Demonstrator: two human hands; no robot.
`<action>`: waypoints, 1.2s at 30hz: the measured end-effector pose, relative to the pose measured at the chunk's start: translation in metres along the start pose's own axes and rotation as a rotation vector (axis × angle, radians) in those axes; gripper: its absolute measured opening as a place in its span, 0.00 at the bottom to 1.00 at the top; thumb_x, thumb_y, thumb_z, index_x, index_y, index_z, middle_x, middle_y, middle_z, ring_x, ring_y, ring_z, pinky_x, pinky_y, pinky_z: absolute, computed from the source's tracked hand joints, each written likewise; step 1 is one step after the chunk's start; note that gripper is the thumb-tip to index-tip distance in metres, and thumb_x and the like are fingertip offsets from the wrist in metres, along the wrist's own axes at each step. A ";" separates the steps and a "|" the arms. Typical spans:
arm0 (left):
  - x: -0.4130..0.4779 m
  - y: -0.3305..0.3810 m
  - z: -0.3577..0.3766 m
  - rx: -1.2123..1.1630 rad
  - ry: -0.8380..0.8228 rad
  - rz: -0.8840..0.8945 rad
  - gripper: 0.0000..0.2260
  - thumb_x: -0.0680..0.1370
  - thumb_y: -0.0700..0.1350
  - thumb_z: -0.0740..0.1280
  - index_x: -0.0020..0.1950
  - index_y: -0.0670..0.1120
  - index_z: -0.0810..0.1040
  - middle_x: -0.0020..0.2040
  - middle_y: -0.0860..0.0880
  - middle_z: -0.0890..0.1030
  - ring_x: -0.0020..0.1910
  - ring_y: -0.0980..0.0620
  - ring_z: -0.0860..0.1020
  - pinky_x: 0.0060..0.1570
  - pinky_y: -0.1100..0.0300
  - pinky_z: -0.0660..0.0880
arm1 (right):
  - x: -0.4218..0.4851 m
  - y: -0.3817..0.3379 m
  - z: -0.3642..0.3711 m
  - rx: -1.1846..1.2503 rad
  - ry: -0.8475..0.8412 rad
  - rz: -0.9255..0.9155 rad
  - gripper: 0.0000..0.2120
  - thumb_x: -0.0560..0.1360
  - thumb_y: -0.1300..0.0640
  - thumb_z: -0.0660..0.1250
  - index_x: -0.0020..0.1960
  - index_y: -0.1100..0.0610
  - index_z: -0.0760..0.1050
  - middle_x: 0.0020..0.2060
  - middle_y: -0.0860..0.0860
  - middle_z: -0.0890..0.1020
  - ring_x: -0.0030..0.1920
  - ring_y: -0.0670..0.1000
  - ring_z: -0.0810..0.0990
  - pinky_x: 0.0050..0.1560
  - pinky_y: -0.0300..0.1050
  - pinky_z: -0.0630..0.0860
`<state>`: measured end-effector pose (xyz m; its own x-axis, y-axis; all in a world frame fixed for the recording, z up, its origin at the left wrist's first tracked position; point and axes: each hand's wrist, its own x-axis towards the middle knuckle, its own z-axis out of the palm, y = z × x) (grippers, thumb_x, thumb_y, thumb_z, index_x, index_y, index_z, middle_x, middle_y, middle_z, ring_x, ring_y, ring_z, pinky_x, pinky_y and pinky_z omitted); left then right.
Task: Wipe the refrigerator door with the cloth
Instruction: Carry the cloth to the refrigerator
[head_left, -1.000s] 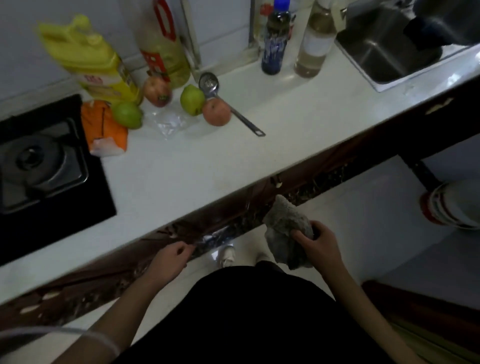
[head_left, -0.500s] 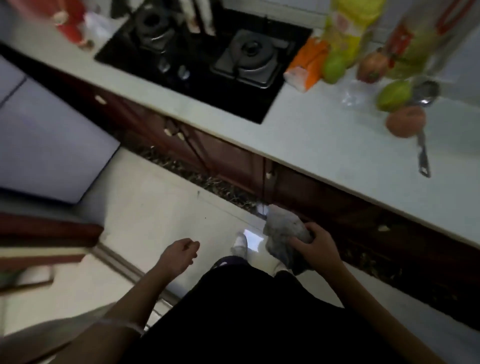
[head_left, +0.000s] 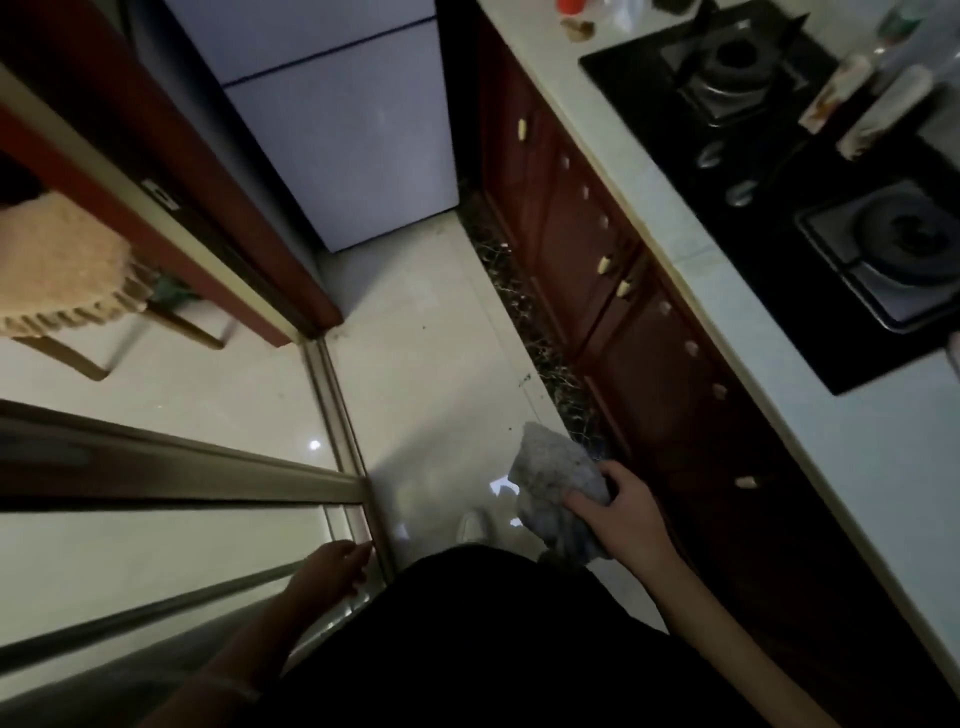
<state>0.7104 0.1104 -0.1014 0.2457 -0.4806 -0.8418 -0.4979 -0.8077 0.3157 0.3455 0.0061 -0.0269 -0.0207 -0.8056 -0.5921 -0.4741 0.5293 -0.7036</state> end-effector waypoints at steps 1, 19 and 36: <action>0.006 0.001 -0.007 -0.015 -0.004 -0.004 0.14 0.84 0.46 0.62 0.40 0.44 0.79 0.34 0.46 0.81 0.26 0.52 0.77 0.24 0.65 0.69 | 0.007 -0.011 0.005 -0.015 0.002 -0.014 0.10 0.71 0.56 0.78 0.49 0.55 0.78 0.41 0.49 0.84 0.41 0.45 0.81 0.37 0.37 0.75; 0.090 0.110 -0.128 -0.469 0.147 -0.209 0.12 0.83 0.37 0.59 0.42 0.40 0.77 0.36 0.42 0.77 0.29 0.48 0.74 0.20 0.67 0.65 | 0.237 -0.216 0.049 -0.105 -0.215 -0.142 0.11 0.73 0.55 0.77 0.53 0.54 0.80 0.44 0.47 0.84 0.45 0.45 0.82 0.39 0.35 0.78; 0.207 0.191 -0.284 -0.700 0.173 -0.311 0.12 0.83 0.43 0.62 0.46 0.36 0.80 0.38 0.41 0.81 0.32 0.45 0.77 0.26 0.65 0.69 | 0.418 -0.434 0.146 -0.291 -0.376 -0.240 0.10 0.72 0.52 0.78 0.50 0.50 0.80 0.45 0.47 0.85 0.46 0.48 0.84 0.46 0.47 0.82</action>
<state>0.9028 -0.2405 -0.0912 0.4427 -0.1974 -0.8747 0.2403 -0.9137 0.3278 0.6711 -0.5211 -0.0262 0.4102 -0.7153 -0.5658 -0.6525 0.2032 -0.7300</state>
